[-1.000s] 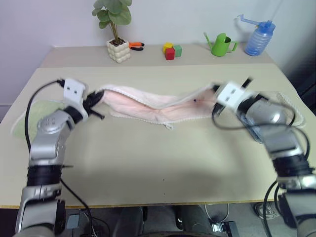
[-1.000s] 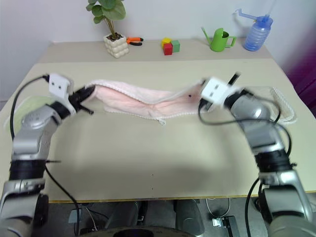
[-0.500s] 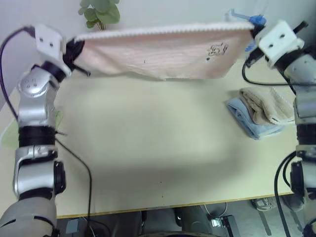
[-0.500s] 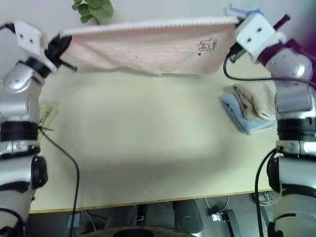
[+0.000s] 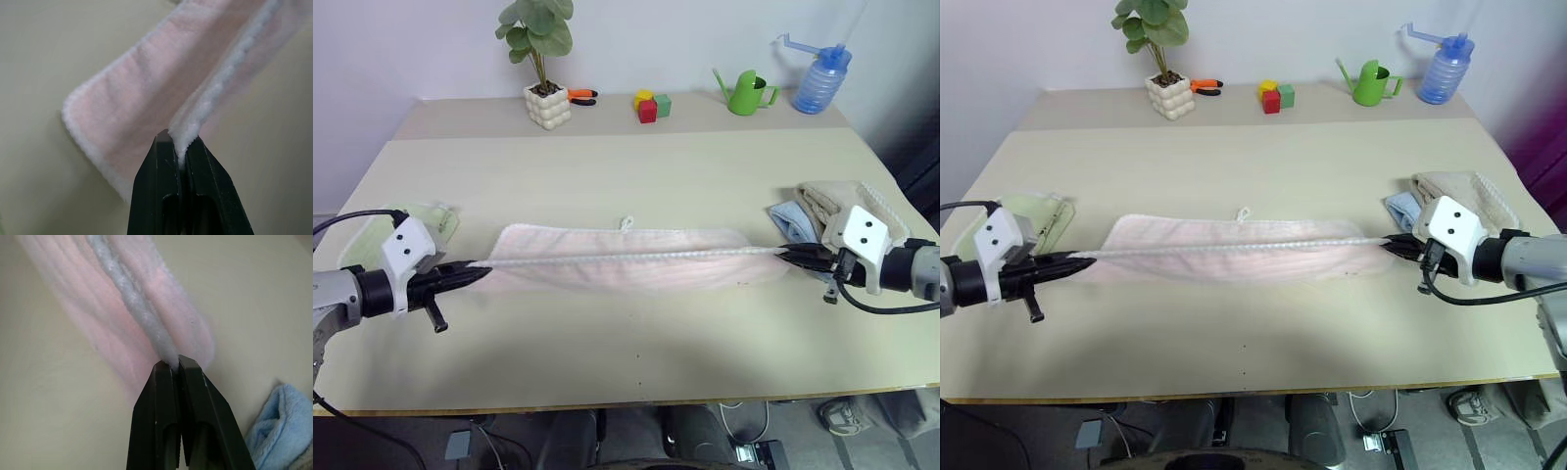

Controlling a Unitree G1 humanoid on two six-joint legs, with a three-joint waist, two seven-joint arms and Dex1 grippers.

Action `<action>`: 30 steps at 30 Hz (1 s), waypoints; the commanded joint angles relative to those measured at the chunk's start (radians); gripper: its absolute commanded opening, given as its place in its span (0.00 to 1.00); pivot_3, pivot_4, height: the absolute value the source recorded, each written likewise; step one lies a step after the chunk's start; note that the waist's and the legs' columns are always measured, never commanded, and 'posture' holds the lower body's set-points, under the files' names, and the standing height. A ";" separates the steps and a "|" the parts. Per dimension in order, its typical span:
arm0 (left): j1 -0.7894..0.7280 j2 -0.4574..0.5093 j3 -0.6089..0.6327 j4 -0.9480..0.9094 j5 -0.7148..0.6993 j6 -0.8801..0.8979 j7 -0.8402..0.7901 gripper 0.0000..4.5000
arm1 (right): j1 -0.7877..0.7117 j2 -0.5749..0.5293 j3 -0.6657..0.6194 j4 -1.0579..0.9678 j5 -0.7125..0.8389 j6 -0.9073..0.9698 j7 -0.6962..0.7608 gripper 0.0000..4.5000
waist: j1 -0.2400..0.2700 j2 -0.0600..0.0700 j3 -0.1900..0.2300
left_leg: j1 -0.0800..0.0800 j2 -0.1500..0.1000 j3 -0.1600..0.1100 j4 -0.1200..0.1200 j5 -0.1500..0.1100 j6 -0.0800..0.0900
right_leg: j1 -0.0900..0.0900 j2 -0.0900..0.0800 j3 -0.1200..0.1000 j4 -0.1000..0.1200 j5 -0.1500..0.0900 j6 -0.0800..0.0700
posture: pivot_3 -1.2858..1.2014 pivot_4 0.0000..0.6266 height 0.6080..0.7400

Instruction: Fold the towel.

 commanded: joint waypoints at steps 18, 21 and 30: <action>-0.583 -0.242 -0.390 0.713 0.371 -0.421 0.091 0.00 | -0.357 0.199 0.268 0.373 -0.283 -0.235 -0.150 0.01 | -0.005 0.000 0.000 | -0.008 -0.002 0.002 0.000 0.000 0.000 | -0.011 0.000 0.001 0.004 0.004 0.006 | 0.52 0.24 0.92; -0.615 -0.262 -0.400 0.777 0.382 -0.444 0.084 0.00 | -0.375 0.226 0.274 0.413 -0.309 -0.262 -0.178 0.01 | -0.004 0.000 0.000 | -0.009 -0.002 0.002 0.000 0.000 0.000 | -0.012 0.000 0.001 0.004 0.004 0.006 | 0.52 0.24 0.92; -0.576 -0.264 -0.353 0.772 0.381 -0.440 0.139 0.74 | -0.349 0.213 0.238 0.384 -0.342 -0.252 -0.248 0.63 | -0.001 0.000 0.000 | -0.009 -0.002 0.002 0.000 0.000 0.000 | -0.013 0.000 0.001 0.004 0.004 0.006 | 0.52 0.24 0.92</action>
